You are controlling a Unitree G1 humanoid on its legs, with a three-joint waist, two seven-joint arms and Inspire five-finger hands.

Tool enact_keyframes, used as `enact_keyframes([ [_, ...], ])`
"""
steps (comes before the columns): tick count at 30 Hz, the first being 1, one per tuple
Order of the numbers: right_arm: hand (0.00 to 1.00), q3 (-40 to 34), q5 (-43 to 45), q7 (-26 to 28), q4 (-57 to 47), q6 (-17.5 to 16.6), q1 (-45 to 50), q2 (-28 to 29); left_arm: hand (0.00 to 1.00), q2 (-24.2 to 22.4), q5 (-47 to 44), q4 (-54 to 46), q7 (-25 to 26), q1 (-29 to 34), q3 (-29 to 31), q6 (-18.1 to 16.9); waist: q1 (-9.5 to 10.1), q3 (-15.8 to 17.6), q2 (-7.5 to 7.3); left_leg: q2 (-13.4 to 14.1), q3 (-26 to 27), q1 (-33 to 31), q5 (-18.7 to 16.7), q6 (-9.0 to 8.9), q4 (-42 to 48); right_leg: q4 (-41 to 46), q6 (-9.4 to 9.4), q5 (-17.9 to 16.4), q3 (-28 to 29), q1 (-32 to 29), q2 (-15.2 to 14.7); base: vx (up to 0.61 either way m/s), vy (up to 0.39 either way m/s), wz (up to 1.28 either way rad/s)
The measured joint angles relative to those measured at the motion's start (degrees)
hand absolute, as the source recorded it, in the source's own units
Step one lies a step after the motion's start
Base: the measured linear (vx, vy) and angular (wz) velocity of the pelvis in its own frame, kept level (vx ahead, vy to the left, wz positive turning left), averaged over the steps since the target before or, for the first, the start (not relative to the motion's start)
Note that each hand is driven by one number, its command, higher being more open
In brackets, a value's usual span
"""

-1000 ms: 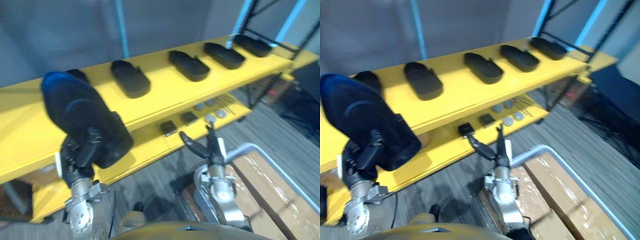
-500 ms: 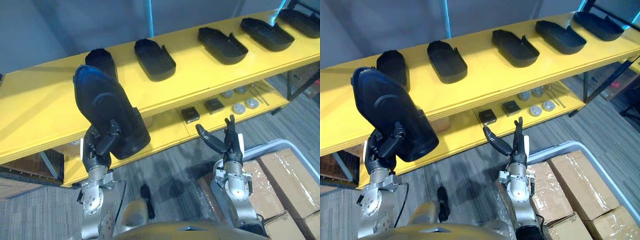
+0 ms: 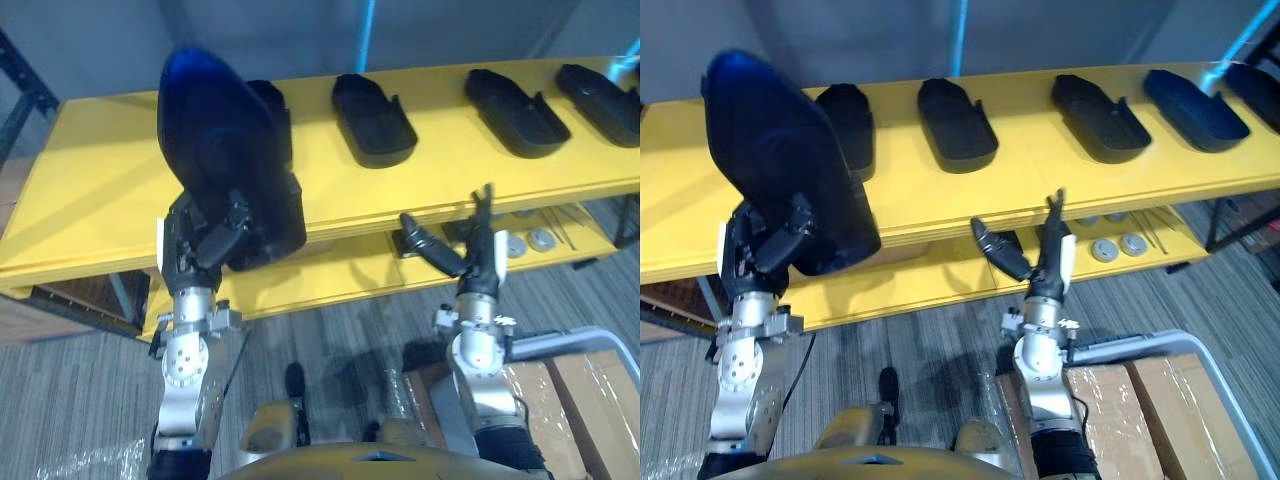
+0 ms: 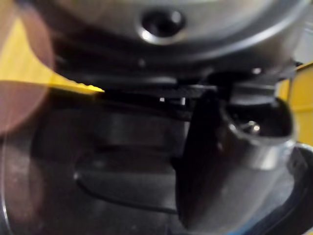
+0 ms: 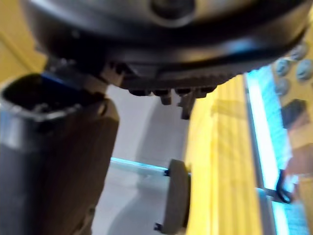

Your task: Walk over and take three plastic housings, then place them on the shelf

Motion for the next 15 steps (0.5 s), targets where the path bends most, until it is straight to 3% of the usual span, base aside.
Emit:
enact_keyframes([
  [5,1.00,-2.9,-2.1,-3.2,-7.7,-0.2,-1.2,-2.5,0.00,0.0,0.1,-5.0,1.1,1.4,-2.0,0.0,0.61,-0.2,-0.41,0.1,-0.1,0.6,0.9,-1.15,-1.6,-1.7,0.59,0.4,-0.4,1.2,0.3,0.07,-0.018,0.07],
  [8,1.00,-4.8,-2.0,-4.2,-14.4,-2.2,-1.2,-2.4,0.00,-0.8,0.2,-9.2,1.9,2.0,-4.1,0.0,0.97,-0.4,-0.65,0.2,0.2,1.5,0.9,-1.25,-3.5,-3.1,0.61,1.1,-0.3,1.9,0.6,0.02,-0.011,-0.05],
  [11,1.00,-4.8,-0.9,-2.3,-20.7,-5.6,0.8,-2.0,0.00,-1.3,0.3,-11.5,3.1,2.2,-4.1,-0.6,1.80,-2.0,-1.47,0.7,1.8,1.5,1.0,-1.27,-4.4,-5.0,0.71,1.9,0.8,2.0,1.0,0.02,-0.005,-0.16],
  [15,1.00,-3.9,3.7,2.1,-24.2,-7.4,4.1,0.7,0.00,-2.8,2.5,-11.6,4.6,3.8,-4.1,-0.9,2.01,-3.4,-2.12,0.7,2.4,1.5,0.8,-1.28,-4.8,-6.2,0.74,2.2,1.0,2.3,1.0,0.03,0.000,-0.07],
])
